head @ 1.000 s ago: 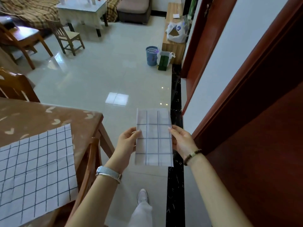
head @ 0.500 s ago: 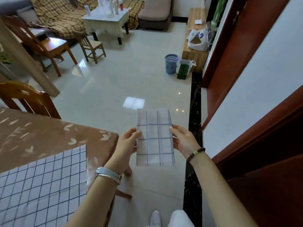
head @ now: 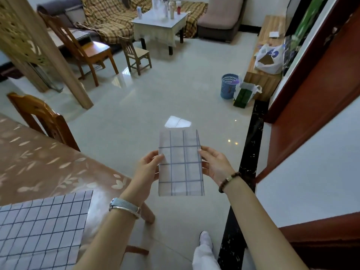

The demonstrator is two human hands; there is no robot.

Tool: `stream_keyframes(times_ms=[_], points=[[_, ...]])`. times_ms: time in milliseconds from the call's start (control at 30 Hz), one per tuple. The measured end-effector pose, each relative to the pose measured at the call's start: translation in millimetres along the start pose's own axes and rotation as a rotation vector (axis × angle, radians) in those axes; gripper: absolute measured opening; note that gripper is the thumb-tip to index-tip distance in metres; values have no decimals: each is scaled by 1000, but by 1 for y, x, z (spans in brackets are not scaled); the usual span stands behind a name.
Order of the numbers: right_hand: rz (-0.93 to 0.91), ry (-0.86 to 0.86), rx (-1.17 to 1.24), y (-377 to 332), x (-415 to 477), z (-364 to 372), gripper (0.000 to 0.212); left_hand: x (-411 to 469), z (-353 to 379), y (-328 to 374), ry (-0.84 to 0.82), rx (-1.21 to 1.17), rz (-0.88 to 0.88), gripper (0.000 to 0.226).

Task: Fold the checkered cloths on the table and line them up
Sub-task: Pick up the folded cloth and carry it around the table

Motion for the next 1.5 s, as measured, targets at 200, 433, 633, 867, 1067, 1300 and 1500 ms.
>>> stream_keyframes(times_ms=[200,433,633,867,1067,1300,1500], points=[[16,-139,-59,-38,58,-14,11,43,27,13,155,-61,10,13],[40,-230,-89,-68,111,-12,16,79,40,26,229,-129,42,16],[60,-266,-106,-81,155,-3,20,115,37,35,285,-140,54,17],[90,-276,-118,-95,224,21,26,179,23,57,317,-159,50,14],[100,-332,-156,-118,291,70,25,239,-5,90,387,-223,71,13],[117,-387,-169,-142,349,124,21,289,-41,131,419,-232,78,12],[141,-421,-203,-154,384,153,29,315,-57,151,459,-241,81,16]])
Point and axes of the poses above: each hand's wrist, its own x-axis towards the middle knuckle, its own z-axis out of the palm, y = z × x, the point moved 1 cm from there along x, towards the middle knuckle, and after that the axes turned 2 degrees about -x, right-handed, at the moved point
